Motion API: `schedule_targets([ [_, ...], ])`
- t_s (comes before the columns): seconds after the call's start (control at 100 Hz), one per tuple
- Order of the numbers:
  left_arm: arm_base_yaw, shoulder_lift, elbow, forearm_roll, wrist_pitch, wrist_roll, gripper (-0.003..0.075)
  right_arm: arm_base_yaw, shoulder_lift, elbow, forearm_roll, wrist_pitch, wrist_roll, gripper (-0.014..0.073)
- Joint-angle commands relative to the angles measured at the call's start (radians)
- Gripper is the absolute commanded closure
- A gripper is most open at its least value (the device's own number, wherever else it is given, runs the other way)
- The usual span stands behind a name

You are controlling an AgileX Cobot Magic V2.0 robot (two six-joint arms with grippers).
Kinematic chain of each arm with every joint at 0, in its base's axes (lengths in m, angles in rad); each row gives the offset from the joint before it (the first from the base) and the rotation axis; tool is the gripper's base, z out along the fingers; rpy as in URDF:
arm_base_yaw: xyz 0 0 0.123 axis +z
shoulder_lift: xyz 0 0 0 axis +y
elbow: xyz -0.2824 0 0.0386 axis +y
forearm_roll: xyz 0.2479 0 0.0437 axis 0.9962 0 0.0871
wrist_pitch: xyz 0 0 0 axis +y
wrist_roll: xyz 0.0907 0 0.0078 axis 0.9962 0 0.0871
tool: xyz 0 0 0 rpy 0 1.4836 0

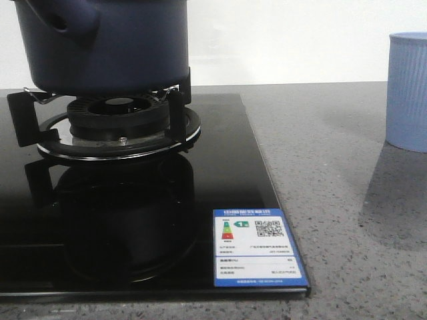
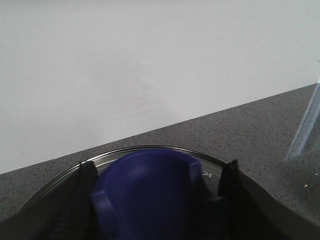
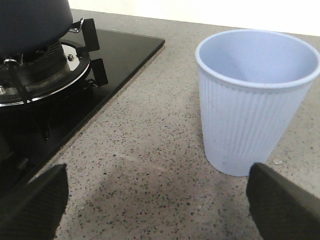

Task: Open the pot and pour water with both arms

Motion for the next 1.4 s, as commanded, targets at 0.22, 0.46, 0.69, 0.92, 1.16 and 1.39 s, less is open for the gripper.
schedule_targets([
  [0.22, -0.009, -0.032, -0.042, -0.008, -0.084, -0.005, 0.0305, -0.004, -0.002, -0.024, 0.030, 0.006, 0.003, -0.0059],
  [0.46, -0.009, -0.041, -0.042, 0.003, -0.060, -0.005, 0.0153, -0.004, -0.002, -0.024, 0.030, 0.005, 0.003, -0.0059],
  [0.69, -0.003, -0.165, -0.042, 0.003, -0.052, -0.005, 0.0150, -0.002, -0.002, -0.024, 0.030, 0.001, 0.003, -0.0059],
  [0.92, 0.040, -0.305, -0.042, 0.053, 0.010, -0.003, 0.0209, 0.018, -0.002, -0.031, 0.075, -0.011, 0.003, -0.0029],
  [1.16, 0.193, -0.406, -0.042, 0.099, 0.214, -0.003, 0.0626, 0.031, -0.002, -0.130, 0.110, -0.127, 0.003, 0.0455],
  [1.39, 0.297, -0.519, 0.030, 0.093, 0.227, -0.003, 0.0736, 0.031, -0.002, -0.296, 0.117, 0.029, 0.003, 0.0644],
])
